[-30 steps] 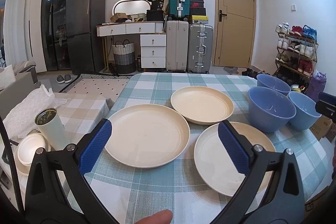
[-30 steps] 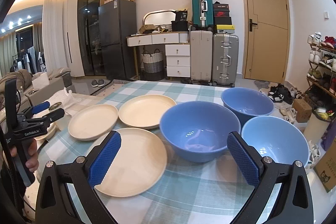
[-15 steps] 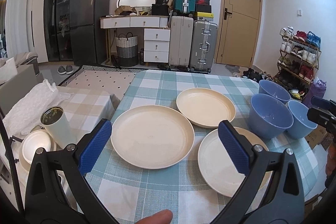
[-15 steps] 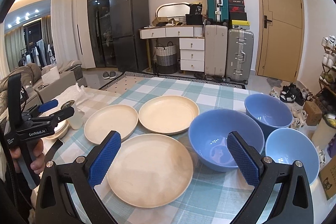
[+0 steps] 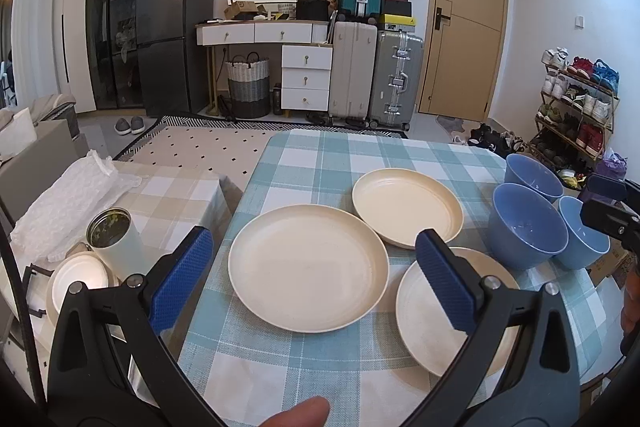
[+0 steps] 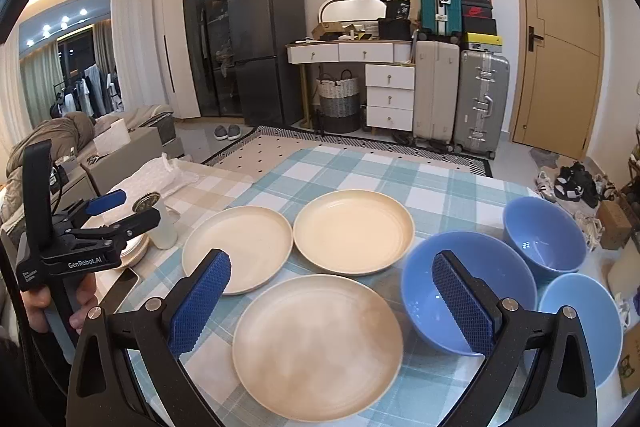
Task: Organize plates and bowls
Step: 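Move both tools forward toward the rims of the cream plates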
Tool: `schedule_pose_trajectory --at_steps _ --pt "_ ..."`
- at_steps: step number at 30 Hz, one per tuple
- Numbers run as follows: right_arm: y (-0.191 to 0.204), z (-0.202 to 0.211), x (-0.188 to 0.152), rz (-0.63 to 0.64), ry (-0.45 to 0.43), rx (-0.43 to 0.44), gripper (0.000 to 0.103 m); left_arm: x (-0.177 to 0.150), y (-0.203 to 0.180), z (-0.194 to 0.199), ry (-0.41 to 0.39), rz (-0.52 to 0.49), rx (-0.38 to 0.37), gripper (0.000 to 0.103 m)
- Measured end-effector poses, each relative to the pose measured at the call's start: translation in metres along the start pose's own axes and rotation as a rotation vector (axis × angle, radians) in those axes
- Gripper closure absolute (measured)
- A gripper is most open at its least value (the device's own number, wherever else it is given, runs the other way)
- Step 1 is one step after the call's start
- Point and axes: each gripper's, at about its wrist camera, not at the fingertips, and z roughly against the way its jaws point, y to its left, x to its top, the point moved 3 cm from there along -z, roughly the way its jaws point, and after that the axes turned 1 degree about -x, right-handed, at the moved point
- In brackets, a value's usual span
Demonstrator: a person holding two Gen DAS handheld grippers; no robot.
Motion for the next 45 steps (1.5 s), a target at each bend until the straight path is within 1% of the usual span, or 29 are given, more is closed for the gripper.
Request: schedule_pose_trajectory --at_steps 9,12,15,19,22,26,34,45 --pt "0.020 -0.034 0.012 -0.002 0.025 0.028 0.000 -0.003 0.026 -0.020 0.039 0.032 0.027 0.002" --pt "0.026 -0.048 0.014 -0.006 0.037 0.039 0.000 -0.005 0.034 -0.029 0.051 0.041 0.046 0.002" --pt "0.030 -0.063 0.015 -0.013 0.053 0.044 0.000 -0.007 0.045 -0.041 0.065 0.064 0.032 0.002" --pt "0.036 -0.080 0.015 -0.018 0.074 0.054 0.000 -0.009 0.054 -0.055 0.080 0.070 0.046 0.002" --pt "0.038 -0.093 0.015 -0.020 0.091 0.062 0.000 -0.012 0.061 -0.066 0.098 0.080 0.041 0.002" --pt "0.040 -0.109 0.012 -0.018 0.112 0.060 0.000 -0.015 0.069 -0.079 0.120 0.088 0.061 0.002" --pt "0.045 -0.143 0.004 -0.024 0.163 0.077 0.000 -0.025 0.085 -0.106 0.172 0.103 0.074 0.002" --pt "0.050 -0.175 -0.006 -0.026 0.222 0.082 0.000 -0.037 0.100 -0.138 0.226 0.106 0.075 0.002"
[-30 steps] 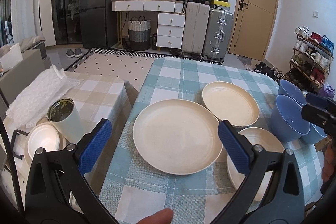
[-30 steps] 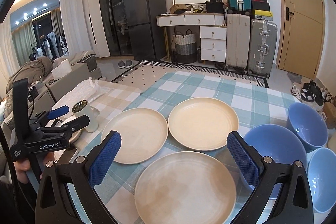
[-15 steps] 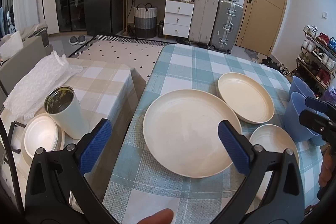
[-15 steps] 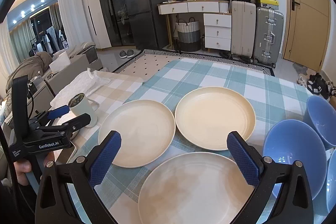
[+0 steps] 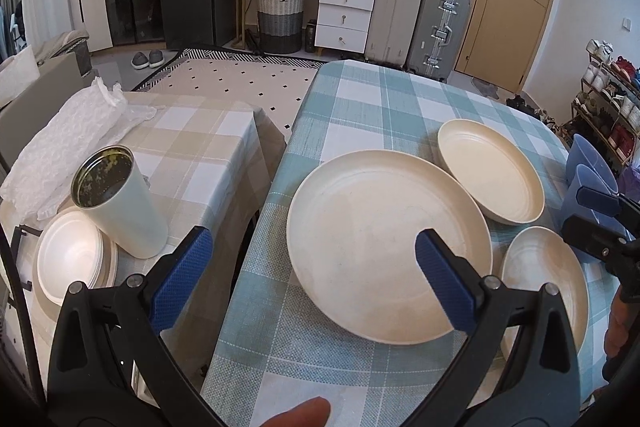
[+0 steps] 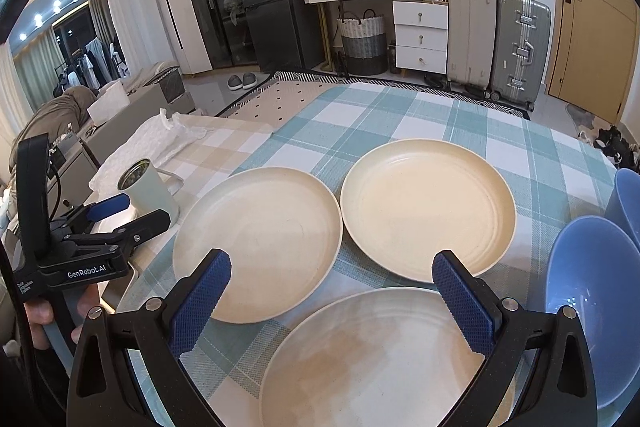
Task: Organize plates and bowls
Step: 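Move both tools forward toward the rims of the cream plates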
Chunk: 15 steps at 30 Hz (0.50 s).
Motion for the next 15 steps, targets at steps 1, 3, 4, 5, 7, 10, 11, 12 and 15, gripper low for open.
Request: schedule_pose_trajectory --at_steps 1,3,4,5,7,10,11,12,15 --pt "-0.001 -0.002 0.000 -0.002 0.004 0.000 0.000 0.000 0.000 -0.003 0.004 0.002 0.000 0.002" --pt "-0.002 -0.007 -0.001 -0.008 0.017 0.000 0.000 -0.001 0.002 -0.007 0.016 0.008 0.000 0.002" --pt "-0.003 -0.009 -0.001 -0.010 0.023 0.002 0.000 -0.001 0.003 -0.011 0.022 0.011 0.001 0.002" --pt "-0.003 -0.012 -0.001 -0.013 0.032 0.004 0.000 -0.002 0.004 -0.014 0.030 0.013 0.004 0.002" --pt "-0.003 -0.018 -0.002 -0.016 0.041 0.009 0.000 -0.002 0.006 -0.020 0.039 0.017 0.004 0.002" --pt "-0.002 -0.027 -0.003 -0.012 0.055 0.015 0.000 -0.004 0.007 -0.027 0.050 0.019 0.002 0.002" --pt "-0.001 -0.030 -0.004 -0.011 0.061 0.017 0.000 -0.005 0.007 -0.029 0.052 0.019 0.001 0.002" --pt "0.000 -0.031 -0.005 -0.010 0.066 0.021 0.000 -0.004 0.007 -0.030 0.054 0.018 0.000 0.002" --pt "0.002 -0.042 -0.006 -0.011 0.086 0.028 0.000 -0.005 0.009 -0.037 0.067 0.018 0.005 0.002"
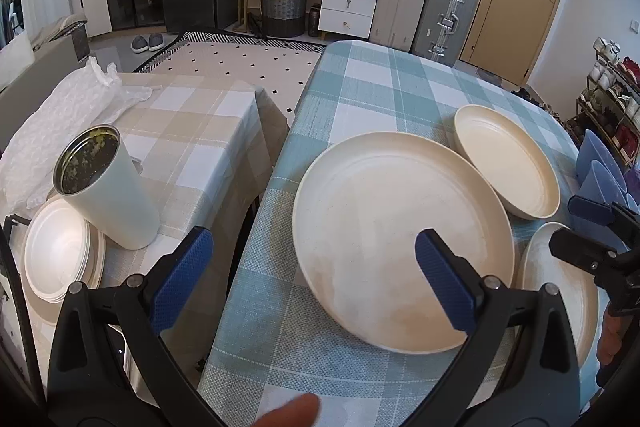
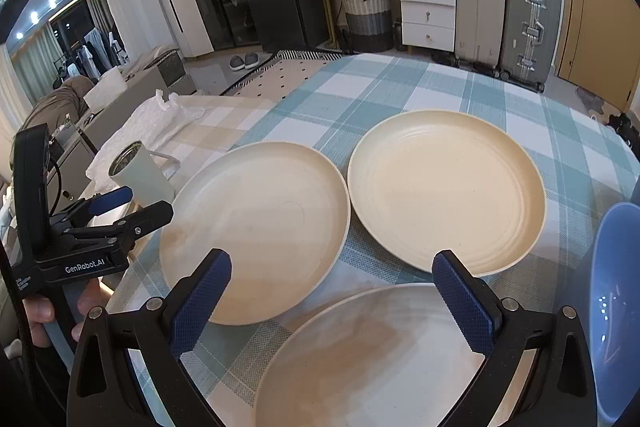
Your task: Organize plates and bowls
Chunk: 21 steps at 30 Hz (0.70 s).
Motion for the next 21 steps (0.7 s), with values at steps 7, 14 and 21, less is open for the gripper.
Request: schedule_pose_trajectory --at_steps 7,14,21 --pt "0.002 -0.021 -0.002 -0.024 0.036 0.049 0.000 -0.003 0.006 -0.015 0.033 0.011 -0.009 0.003" --pt "0.006 -0.041 -0.005 -0.019 0.067 0.076 0.002 -0.005 0.007 -0.032 0.076 0.017 -0.033 0.008" --pt "0.014 -0.053 -0.006 -0.005 0.090 0.107 0.012 -0.007 0.007 -0.037 0.073 0.003 -0.042 0.010"
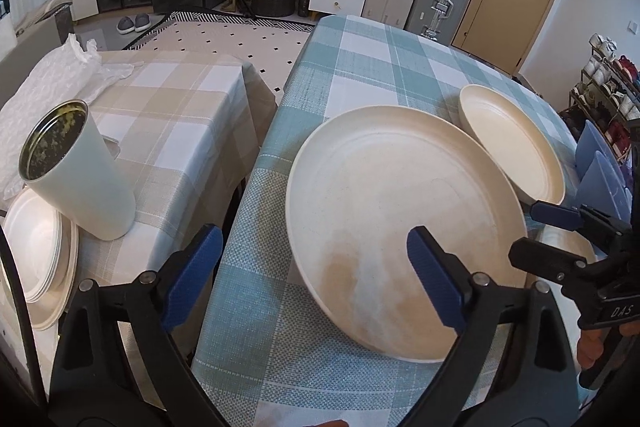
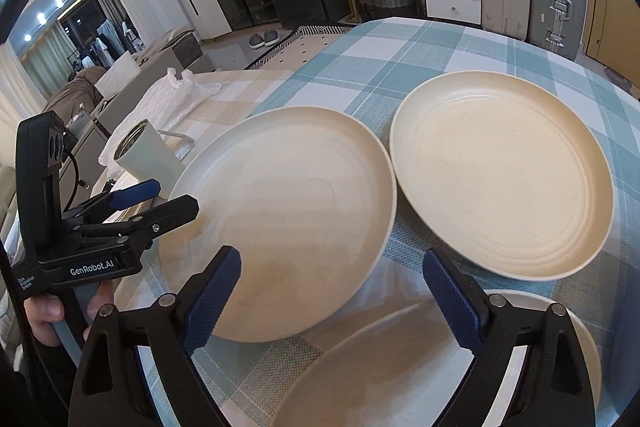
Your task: Organize plates and bowls
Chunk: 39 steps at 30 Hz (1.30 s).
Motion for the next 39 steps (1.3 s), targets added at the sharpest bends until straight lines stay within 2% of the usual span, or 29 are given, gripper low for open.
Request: schedule_pose_trajectory --at_steps 2,7,12,14,19,22,24,27,32,39 --pt "0.000 -0.003 0.000 -0.003 0.009 0.002 0.019 -0.001 0.001 -0.002 0.005 -0.002 0.010 0.012" --pt "0.000 -0.011 0.000 -0.006 0.026 0.007 0.024 -0.001 0.004 -0.008 0.019 0.013 -0.008 0.015" --pt "-0.001 -0.019 0.002 -0.014 0.037 0.007 0.034 0.000 0.002 -0.010 0.029 0.002 -0.012 0.029" --pt "-0.002 -0.020 0.004 -0.013 0.032 -0.003 0.041 -0.001 0.001 -0.011 0.034 -0.006 -0.010 0.032" --pt "-0.004 -0.020 0.004 -0.017 0.031 -0.024 0.053 -0.002 -0.002 -0.013 0.048 -0.022 -0.006 0.046" --pt "-0.006 -0.019 0.004 -0.011 0.027 -0.039 0.059 -0.002 -0.003 -0.014 0.051 -0.029 0.002 0.057" --pt "-0.006 -0.019 0.004 -0.006 0.025 -0.052 0.063 -0.003 -0.004 -0.016 0.056 -0.034 0.003 0.070" --pt "-0.008 -0.017 0.003 -0.001 0.018 -0.069 0.068 -0.004 -0.004 -0.017 0.056 -0.042 0.018 0.077" --pt "-0.009 -0.017 0.001 0.010 0.013 -0.099 0.077 -0.006 -0.002 -0.015 0.051 -0.041 0.027 0.083" --pt "-0.006 -0.015 -0.001 0.031 0.006 -0.118 0.080 -0.007 0.001 -0.013 0.047 -0.029 0.034 0.084"
